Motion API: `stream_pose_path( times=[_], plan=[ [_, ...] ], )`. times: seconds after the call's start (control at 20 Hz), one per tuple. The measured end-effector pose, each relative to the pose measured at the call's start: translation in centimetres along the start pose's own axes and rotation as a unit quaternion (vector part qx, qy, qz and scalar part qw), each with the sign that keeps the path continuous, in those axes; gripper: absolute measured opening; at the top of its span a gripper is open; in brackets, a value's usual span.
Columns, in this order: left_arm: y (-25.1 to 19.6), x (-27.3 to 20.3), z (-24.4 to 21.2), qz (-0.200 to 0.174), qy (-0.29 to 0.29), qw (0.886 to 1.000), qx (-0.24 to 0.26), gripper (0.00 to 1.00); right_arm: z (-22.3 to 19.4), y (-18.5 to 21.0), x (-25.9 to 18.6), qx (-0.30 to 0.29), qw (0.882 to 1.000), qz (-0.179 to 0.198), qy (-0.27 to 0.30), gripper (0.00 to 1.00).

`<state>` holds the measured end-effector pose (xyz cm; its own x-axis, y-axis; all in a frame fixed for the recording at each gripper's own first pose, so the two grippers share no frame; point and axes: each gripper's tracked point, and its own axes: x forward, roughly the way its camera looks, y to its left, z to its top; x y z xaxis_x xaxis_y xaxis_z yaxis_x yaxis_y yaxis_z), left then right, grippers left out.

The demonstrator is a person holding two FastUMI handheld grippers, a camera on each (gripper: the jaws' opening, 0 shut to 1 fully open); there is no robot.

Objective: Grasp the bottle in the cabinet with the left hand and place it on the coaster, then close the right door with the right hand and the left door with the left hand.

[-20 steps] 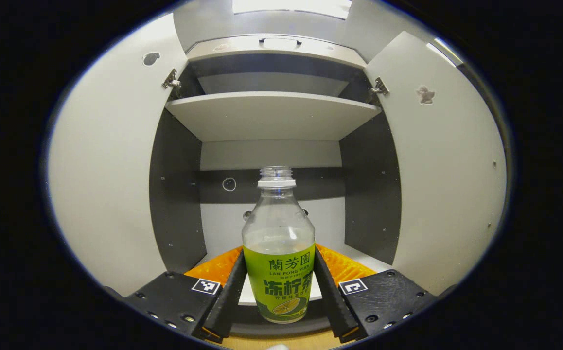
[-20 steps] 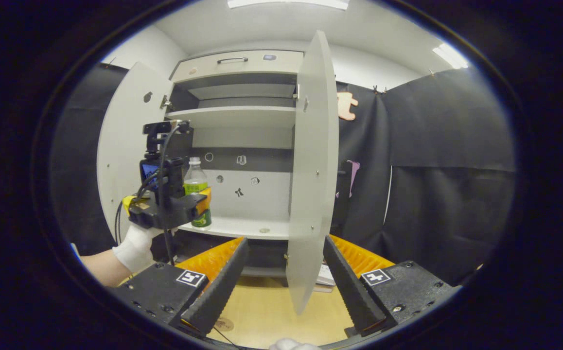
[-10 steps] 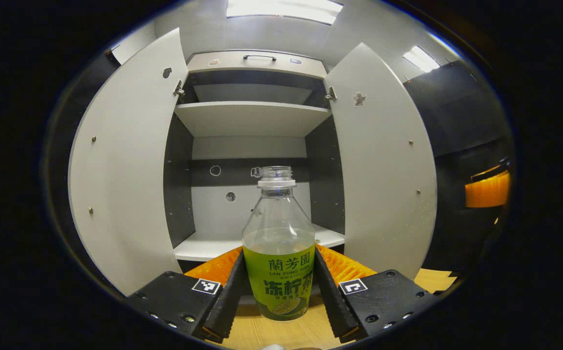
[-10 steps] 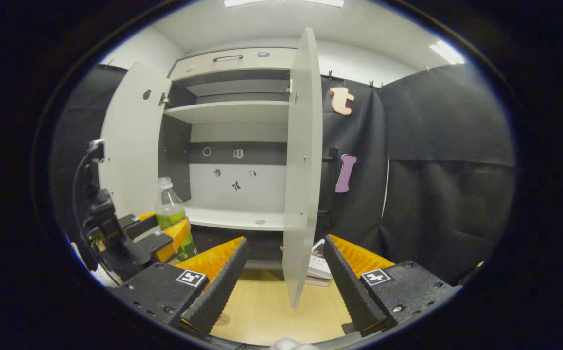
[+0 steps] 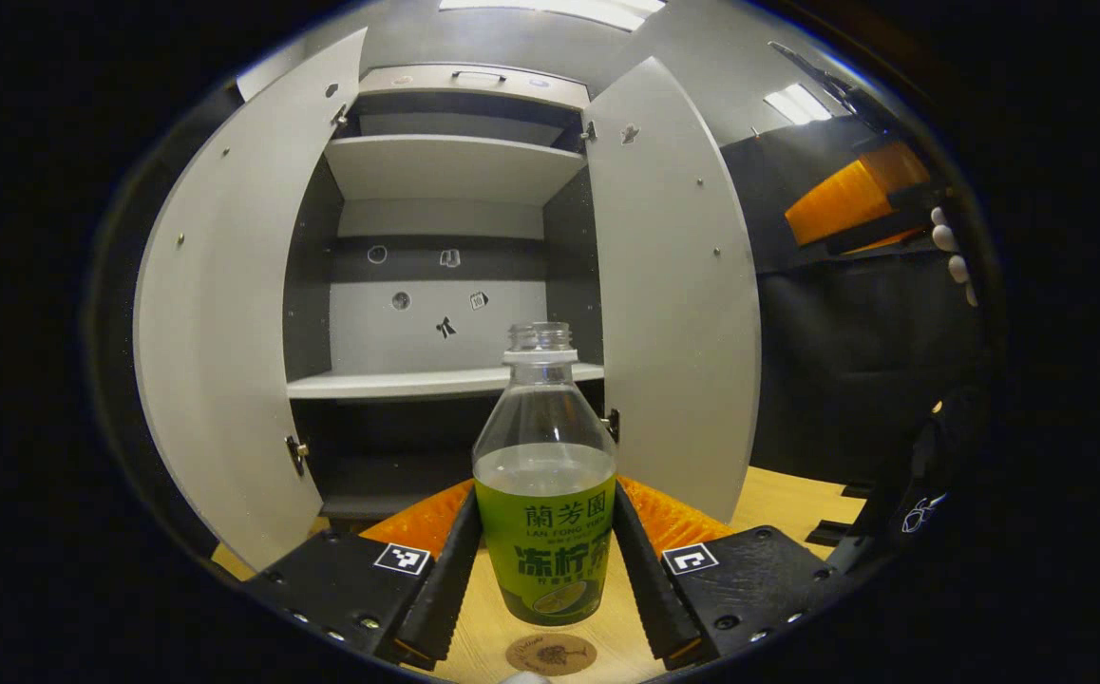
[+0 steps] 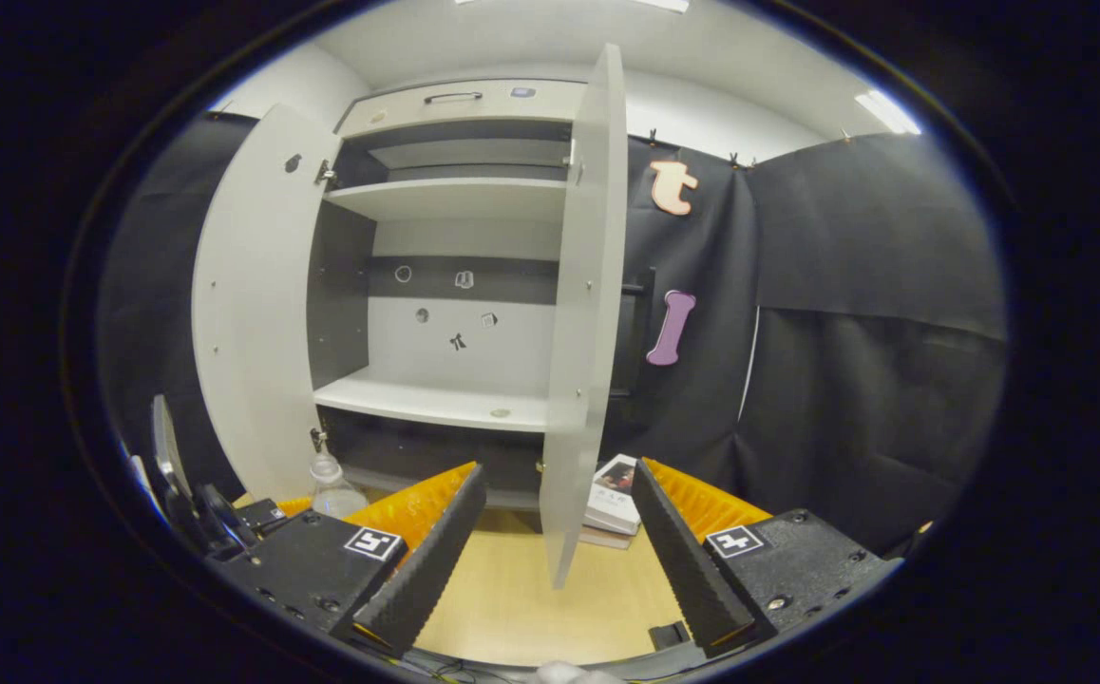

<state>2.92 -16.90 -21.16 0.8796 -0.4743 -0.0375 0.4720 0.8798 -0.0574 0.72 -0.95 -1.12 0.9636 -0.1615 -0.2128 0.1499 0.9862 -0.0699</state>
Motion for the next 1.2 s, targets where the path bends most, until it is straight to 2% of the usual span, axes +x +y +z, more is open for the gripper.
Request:
stream_pose_path(
  times=[0.1,0.3,0.45,0.5,0.55,0.75,1.05,1.15,1.2],
  plan=[
    [-0.3,-0.6,-1.9,-0.005,-0.005,1.000,-0.002,0.73,-0.2,0.0,0.0,-0.006,1.000,0.002,0.006,1.00],
    [-0.9,-0.6,-6.7,-0.021,0.020,1.000,-0.004,0.74,-0.8,0.2,0.3,-0.019,0.999,0.005,0.029,1.00],
    [-0.4,-0.5,-8.7,-0.017,0.022,1.000,0.003,0.74,-1.4,0.7,0.3,-0.031,0.999,0.008,0.039,1.00],
    [-0.3,-0.7,-9.2,-0.017,0.022,1.000,0.002,0.78,-1.4,0.8,0.4,-0.033,0.999,0.010,0.042,1.00],
    [-0.2,-0.7,-9.8,-0.015,0.021,1.000,0.002,0.73,-1.5,1.1,0.3,-0.036,0.998,0.012,0.043,1.00],
    [0.0,-1.1,-12.6,-0.022,0.033,0.999,0.011,0.73,-1.8,1.6,0.2,-0.052,0.997,0.019,0.052,1.00],
    [-0.2,-1.6,-14.4,-0.024,0.035,0.999,0.009,0.73,-2.0,2.7,-0.5,-0.068,0.996,0.028,0.056,1.00],
    [-0.5,-1.6,-14.4,-0.026,0.033,0.999,0.012,0.75,-2.0,2.9,-0.7,-0.068,0.996,0.028,0.056,1.00],
    [-0.7,-1.7,-14.7,-0.029,0.042,0.999,0.015,0.79,-2.0,2.9,-0.7,-0.067,0.996,0.029,0.056,1.00]
  ],
)
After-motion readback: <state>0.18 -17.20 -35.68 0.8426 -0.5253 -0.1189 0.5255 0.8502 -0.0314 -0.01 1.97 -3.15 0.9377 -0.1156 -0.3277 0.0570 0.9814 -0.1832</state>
